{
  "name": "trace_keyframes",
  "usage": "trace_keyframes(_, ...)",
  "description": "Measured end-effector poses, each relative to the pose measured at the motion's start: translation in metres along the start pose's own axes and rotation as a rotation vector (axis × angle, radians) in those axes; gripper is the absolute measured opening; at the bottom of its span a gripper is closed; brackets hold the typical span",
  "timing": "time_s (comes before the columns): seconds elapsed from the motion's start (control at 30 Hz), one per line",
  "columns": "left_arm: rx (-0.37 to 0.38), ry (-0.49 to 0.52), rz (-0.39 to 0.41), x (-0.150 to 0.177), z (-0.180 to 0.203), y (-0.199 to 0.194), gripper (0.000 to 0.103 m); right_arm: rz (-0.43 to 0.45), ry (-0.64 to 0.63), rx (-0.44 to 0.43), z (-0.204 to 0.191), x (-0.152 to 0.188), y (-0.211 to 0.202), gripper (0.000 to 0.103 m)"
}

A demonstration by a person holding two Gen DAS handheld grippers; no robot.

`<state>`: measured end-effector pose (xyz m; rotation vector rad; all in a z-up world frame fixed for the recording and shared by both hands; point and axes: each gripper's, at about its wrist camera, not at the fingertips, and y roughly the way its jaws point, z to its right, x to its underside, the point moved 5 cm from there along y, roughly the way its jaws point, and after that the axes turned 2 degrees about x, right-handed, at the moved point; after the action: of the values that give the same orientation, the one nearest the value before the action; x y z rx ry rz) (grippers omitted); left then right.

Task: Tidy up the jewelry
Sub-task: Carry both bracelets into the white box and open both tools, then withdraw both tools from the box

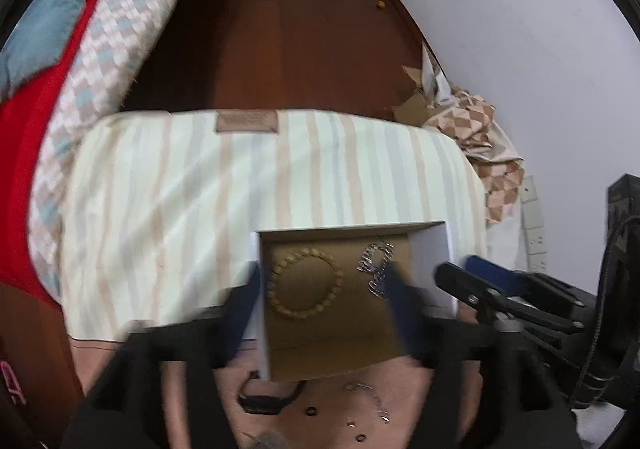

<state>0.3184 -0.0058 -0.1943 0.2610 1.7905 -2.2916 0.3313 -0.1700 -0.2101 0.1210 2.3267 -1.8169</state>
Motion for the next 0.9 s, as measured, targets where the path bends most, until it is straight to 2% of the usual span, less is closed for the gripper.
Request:
trace_keyframes(0.13, -0.090, 0.005, 0.033, 0.009, -0.015, -0.008, 0.076, 0.025, -0.041, 0.082, 0.000, 0.011, -0.011, 0.059)
trace_keyframes(0.2, -0.122, 0.000, 0.044, 0.017, -0.022, -0.010, 0.085, 0.040, -0.063, 0.144, 0.001, 0.019, -0.014, 0.080)
trace_keyframes(0.3, -0.187, 0.002, 0.056, 0.031, -0.031, -0.010, 0.098, 0.057, -0.076, 0.221, 0.003, 0.030, -0.013, 0.096)
trace_keyframes(0.37, -0.227, 0.013, 0.067, 0.039, -0.034, -0.010, 0.101, 0.059, -0.082, 0.242, 0.002, 0.037, -0.010, 0.102)
trace_keyframes(0.63, -0.299, 0.026, 0.096, 0.059, -0.040, -0.016, 0.101, 0.104, -0.098, 0.308, -0.005, 0.053, -0.011, 0.103)
trace_keyframes(0.9, -0.303, 0.029, 0.131, 0.065, -0.035, -0.032, 0.101, 0.136, -0.092, 0.315, -0.011, 0.061, -0.028, 0.103)
